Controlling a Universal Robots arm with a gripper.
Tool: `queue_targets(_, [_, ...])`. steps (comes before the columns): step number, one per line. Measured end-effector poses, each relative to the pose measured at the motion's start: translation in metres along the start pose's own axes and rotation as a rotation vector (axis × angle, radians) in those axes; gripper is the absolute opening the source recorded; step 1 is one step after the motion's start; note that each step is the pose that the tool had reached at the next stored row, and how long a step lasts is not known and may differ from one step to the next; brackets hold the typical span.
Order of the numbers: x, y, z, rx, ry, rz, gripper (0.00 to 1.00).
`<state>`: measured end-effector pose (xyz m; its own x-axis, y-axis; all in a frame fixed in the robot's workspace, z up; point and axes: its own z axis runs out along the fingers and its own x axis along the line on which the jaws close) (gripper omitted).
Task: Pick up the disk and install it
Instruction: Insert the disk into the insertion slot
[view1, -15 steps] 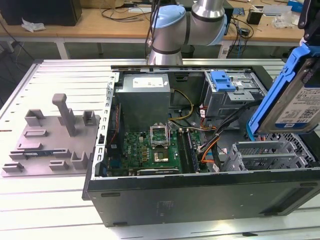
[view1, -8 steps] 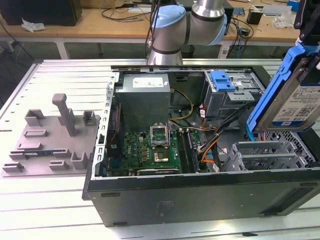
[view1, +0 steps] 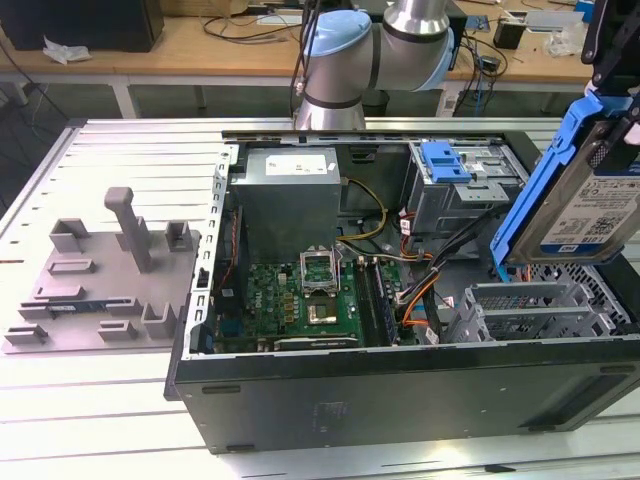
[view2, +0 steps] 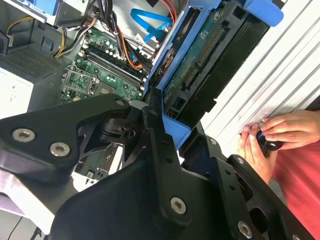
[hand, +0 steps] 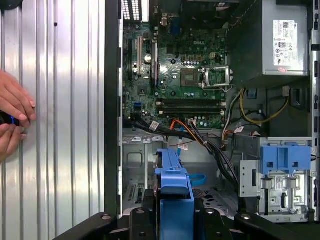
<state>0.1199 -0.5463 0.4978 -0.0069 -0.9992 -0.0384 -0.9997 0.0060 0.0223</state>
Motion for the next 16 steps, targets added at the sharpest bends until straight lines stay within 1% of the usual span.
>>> queue_targets(7, [0.0001,0.0007,0.0025,0.0000,0.0000,0.000,0.36])
queue_targets(16, [0.0003,0.0038,0.0061,0.0000,0.0001,0.000,0.36])
